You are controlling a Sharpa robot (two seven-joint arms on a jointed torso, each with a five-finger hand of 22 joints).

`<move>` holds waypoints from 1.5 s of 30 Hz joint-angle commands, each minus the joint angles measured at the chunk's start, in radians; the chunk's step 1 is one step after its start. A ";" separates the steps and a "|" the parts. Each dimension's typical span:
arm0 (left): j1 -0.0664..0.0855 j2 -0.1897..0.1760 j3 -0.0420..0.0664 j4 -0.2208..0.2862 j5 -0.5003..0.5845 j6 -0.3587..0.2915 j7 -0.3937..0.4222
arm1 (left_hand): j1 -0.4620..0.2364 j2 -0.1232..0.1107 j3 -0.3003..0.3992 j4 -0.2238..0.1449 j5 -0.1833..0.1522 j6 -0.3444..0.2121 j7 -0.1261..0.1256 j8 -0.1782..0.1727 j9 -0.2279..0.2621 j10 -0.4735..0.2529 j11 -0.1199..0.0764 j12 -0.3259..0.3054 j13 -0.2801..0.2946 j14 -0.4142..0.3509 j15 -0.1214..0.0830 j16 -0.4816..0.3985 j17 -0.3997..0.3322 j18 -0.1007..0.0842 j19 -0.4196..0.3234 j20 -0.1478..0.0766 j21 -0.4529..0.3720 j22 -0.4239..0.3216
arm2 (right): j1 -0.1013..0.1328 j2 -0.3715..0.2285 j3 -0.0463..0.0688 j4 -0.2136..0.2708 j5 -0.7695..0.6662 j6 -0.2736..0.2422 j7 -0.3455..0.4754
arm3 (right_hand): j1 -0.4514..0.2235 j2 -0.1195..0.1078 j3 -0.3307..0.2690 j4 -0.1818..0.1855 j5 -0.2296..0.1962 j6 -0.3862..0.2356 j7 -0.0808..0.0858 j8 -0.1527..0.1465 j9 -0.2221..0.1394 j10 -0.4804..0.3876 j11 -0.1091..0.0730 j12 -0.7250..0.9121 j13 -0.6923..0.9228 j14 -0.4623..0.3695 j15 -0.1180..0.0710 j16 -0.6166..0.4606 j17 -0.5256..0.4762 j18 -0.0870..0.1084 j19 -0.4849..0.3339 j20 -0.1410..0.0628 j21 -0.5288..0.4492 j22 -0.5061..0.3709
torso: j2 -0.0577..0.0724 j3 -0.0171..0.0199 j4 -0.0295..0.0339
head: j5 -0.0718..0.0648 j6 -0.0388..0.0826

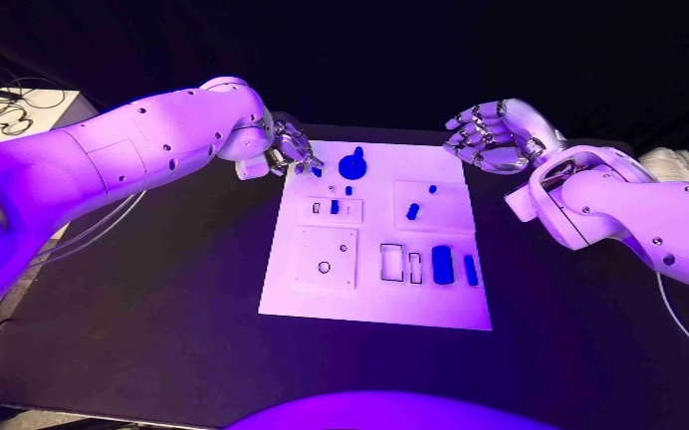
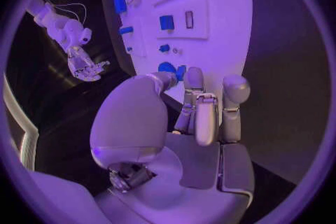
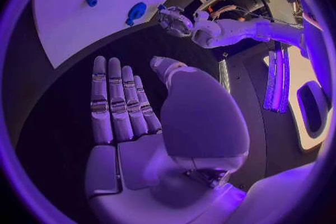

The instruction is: Assemble the parts on the task board

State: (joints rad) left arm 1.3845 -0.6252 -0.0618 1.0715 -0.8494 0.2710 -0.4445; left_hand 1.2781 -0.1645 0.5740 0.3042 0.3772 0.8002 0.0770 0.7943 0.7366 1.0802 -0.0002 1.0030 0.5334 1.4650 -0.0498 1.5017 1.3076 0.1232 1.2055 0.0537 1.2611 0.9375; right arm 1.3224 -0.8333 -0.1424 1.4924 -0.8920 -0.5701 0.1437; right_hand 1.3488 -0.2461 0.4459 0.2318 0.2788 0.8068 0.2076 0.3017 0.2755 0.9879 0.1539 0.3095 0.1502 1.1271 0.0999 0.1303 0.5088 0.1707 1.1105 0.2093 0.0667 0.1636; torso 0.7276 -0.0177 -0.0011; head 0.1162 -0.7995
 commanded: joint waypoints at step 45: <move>-0.056 -0.149 -0.019 0.333 -0.230 -0.128 -0.046 | -0.050 -0.060 0.291 -0.228 0.007 0.045 -0.015 0.008 0.028 0.066 -0.013 0.020 0.030 0.075 -0.020 0.024 0.170 -0.009 0.052 -0.010 0.048 0.072 | -0.001 -0.013 0.000 -0.008 0.013 0.005 0.011 | -0.017 0.004 -0.014 -0.003 0.018 -0.004 0.019 -0.003 -0.004 -0.002 0.008 -0.007 -0.021 -0.012 0.010 -0.019 -0.014 0.014 -0.019 0.008 -0.004 -0.023 | -0.003 0.0000 0.0023 | 0.018 -0.028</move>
State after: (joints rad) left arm 1.3295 -0.7724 -0.0802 1.3992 -1.0551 0.1381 -0.4905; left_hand 1.2228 -0.2272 0.6721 0.2649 0.3806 0.8372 0.0620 0.8004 0.7648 1.1392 -0.0123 1.0187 0.5636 1.4651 -0.0641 1.5219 1.3076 0.1231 1.2510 0.0431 1.3033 1.0081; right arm 1.3218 -0.8457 -0.1424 1.4852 -0.8807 -0.5689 0.1439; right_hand 1.3449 -0.2422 0.4375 0.2292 0.2927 0.8068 0.2075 0.3017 0.2724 0.9843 0.1576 0.3095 0.1308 1.1199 0.1072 0.1165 0.4955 0.1705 1.0962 0.2165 0.0667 0.1419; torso 0.7237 -0.0175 0.0014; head 0.1340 -0.8269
